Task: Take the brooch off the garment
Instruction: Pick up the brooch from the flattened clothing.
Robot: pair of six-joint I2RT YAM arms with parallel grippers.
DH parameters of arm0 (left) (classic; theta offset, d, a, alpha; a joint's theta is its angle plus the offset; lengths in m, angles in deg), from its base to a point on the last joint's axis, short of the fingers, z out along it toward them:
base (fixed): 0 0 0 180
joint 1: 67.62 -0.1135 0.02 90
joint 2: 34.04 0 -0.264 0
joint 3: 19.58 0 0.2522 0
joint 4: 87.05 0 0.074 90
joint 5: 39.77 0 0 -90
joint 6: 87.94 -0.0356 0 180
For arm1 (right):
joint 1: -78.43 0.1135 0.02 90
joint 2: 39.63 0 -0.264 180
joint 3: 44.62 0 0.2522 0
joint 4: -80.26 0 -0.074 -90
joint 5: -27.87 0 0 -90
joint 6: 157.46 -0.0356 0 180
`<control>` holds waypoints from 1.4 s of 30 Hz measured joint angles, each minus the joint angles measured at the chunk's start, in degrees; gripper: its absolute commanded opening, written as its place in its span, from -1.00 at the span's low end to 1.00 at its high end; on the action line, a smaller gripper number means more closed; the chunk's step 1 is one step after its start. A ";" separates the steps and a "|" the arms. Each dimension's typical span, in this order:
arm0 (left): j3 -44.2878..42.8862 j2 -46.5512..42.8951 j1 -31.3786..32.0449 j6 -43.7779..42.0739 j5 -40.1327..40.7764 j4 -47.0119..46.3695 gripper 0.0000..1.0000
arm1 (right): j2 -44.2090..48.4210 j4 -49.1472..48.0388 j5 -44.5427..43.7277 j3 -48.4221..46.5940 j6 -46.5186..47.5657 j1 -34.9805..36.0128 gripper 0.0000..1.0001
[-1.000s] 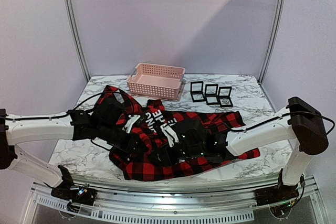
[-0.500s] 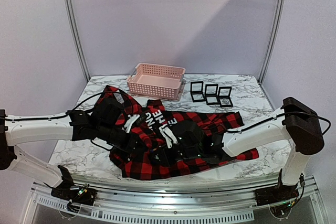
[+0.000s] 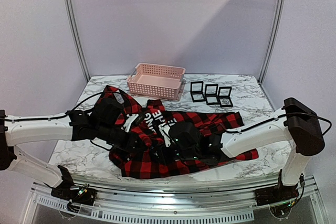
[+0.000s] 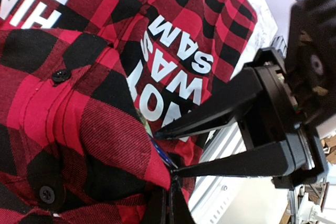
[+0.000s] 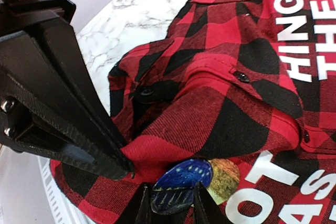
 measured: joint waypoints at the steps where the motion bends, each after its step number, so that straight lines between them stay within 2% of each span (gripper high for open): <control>1: 0.00 -0.04 -0.02 0.11 0.13 0.02 -1.00 | 0.00 0.44 -0.63 -0.26 0.00 0.15 -0.52; 4: 0.00 -0.13 -0.28 0.81 0.68 0.00 -1.00 | 0.00 2.40 -2.93 -1.40 -0.11 0.63 -0.54; 22: 0.92 -0.52 -1.33 3.56 1.66 -2.51 -1.00 | -2.01 11.91 -13.88 -7.04 -2.03 2.84 -0.99; 29: 1.40 -0.57 -1.49 4.17 1.11 -3.63 -1.00 | -2.01 10.84 -14.19 -6.62 -2.95 2.93 -1.00; 32: 1.88 -0.57 -1.51 4.20 1.18 -3.72 -0.75 | -1.95 6.91 -13.14 -3.96 -2.97 2.91 -1.00; 39: 2.40 -1.49 -2.01 4.02 3.10 -2.27 0.50 | -1.22 2.29 -10.86 1.05 -3.08 2.27 -1.00; 42: 2.27 -2.36 -2.23 2.80 4.44 -0.26 0.74 | 0.42 -0.92 -8.85 4.66 -3.08 1.42 -1.00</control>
